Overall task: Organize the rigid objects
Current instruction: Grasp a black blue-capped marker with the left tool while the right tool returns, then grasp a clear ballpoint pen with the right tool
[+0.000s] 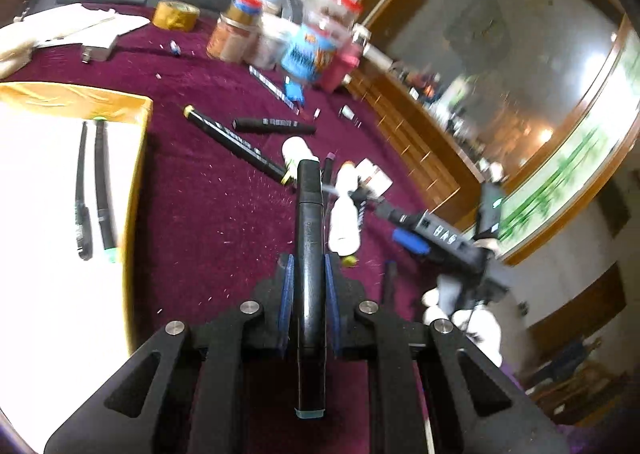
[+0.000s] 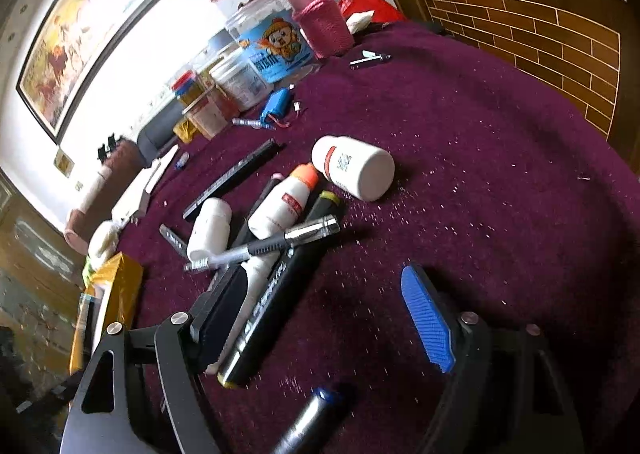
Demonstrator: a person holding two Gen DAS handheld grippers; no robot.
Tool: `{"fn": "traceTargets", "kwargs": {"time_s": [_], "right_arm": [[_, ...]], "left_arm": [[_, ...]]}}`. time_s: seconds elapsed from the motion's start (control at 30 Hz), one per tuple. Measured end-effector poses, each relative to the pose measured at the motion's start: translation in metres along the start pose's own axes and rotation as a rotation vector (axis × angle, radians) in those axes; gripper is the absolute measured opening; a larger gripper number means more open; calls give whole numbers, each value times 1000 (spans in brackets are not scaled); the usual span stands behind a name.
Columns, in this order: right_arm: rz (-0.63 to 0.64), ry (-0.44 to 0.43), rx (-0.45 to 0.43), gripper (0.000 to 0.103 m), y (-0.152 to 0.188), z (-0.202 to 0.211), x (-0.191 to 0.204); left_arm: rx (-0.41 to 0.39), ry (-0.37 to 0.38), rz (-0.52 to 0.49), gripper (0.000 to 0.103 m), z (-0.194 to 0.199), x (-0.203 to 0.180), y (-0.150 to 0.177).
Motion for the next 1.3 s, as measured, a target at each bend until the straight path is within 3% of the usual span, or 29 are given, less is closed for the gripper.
{"fn": "traceTargets", "kwargs": {"time_s": [0.13, 0.27, 0.43, 0.53, 0.63, 0.7, 0.77, 0.87, 0.93, 1.13, 1.3], "right_arm": [[6, 8, 19, 75, 13, 20, 2], [98, -1, 36, 74, 28, 36, 38], [224, -78, 147, 68, 57, 17, 100], [254, -74, 201, 66, 70, -4, 121], [259, -7, 235, 59, 74, -29, 126], [287, 58, 203, 54, 69, -36, 130], [320, 142, 166, 35, 66, -40, 129], [387, 221, 119, 18, 66, -40, 128], [378, 195, 123, 7, 66, -35, 126], [259, 3, 168, 7, 71, -20, 134], [204, -177, 179, 8, 62, -3, 167]], "left_arm": [[-72, 8, 15, 13, 33, 9, -4], [-100, 34, 54, 13, 42, 19, -5], [-106, 55, 87, 13, 45, 28, 1], [-122, 58, 107, 13, 54, 37, 1], [-137, 60, 119, 13, 60, 45, 0], [-140, 62, 132, 13, 63, 50, 1], [-142, 64, 145, 13, 65, 55, 2], [-149, 63, 161, 13, 68, 64, 2], [-154, 59, 176, 13, 70, 71, 2], [-179, 43, 208, 13, 81, 88, -2], [-192, -23, 252, 13, 94, 120, -17]]}}
Point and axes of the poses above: each gripper's, at about its wrist camera, not at the fingertips, and z roughly against the way its jaws point, x to its left, y to its underside, the point moved 9 cm from there along -z, roughly the way its jaws point, and after that the axes turned 3 degrees about z, right-handed, at the moved point
